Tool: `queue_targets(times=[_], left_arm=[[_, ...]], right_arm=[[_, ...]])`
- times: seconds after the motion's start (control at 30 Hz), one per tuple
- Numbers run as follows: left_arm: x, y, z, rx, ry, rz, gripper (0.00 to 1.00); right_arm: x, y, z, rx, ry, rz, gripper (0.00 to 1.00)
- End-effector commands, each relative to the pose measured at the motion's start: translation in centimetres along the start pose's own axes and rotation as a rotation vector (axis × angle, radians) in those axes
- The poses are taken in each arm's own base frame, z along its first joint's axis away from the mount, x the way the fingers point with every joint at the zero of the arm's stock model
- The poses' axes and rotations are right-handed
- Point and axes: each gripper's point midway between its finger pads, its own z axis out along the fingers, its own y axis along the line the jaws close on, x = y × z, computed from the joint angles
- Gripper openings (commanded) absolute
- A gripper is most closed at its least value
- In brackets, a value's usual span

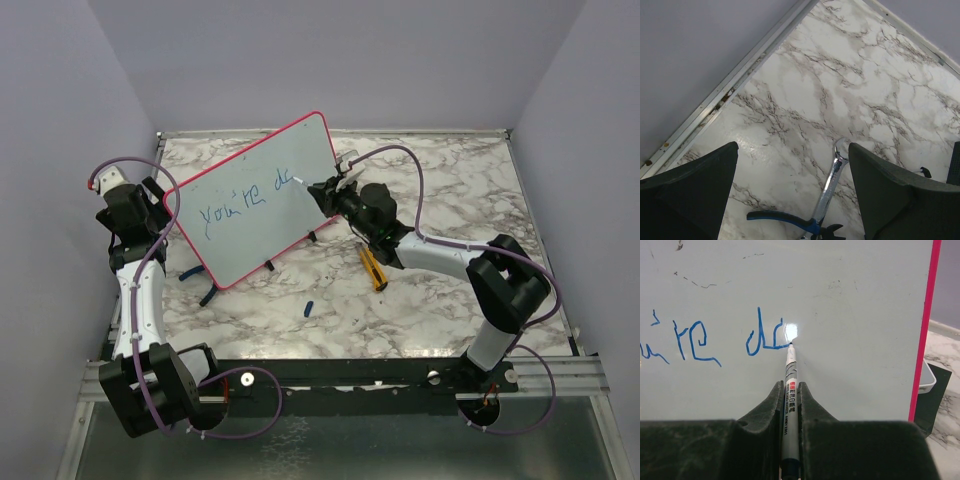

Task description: Write a sentence on the whiteboard

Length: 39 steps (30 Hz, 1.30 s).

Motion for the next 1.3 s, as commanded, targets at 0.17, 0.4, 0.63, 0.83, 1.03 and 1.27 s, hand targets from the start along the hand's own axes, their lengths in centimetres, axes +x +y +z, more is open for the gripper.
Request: queue_targets(times=[0.17,0.4,0.63,0.83,1.03,1.27], left_arm=[[-0.3,-0.4,-0.1,0.024,-0.013,0.002,0.92],[-0.2,-0.5,-0.1,0.026,-0.011,0.0,0.92],[-0.3,-0.5,-0.1,0.029,-0.012,-0.001,0.92],[-0.3,-0.6,-0.1,0.032,-0.011,-0.001,0.92],[-0.2,-0.6,-0.1,0.033,-0.01,-0.002,0.92],[-0.2,-0.6,-0.1,0.034,-0.01,-0.002,0.92]], right_arm=[[-2.0,-0.3,0.5,0.015,-0.034,-0.028,0.0],[-2.5,0.4,0.9,-0.018,-0.042,-0.03,0.0],[-1.8,1.3,1.2,-0.068,-0.024,-0.017,0.0],[-1.8,1.9,1.4,-0.092,-0.021,-0.019,0.0],[-1.7,2.0,1.1,-0.093,-0.019,-0.021,0.0],[-3.2,0.5,-0.7,-0.005,-0.06,-0.023,0.0]])
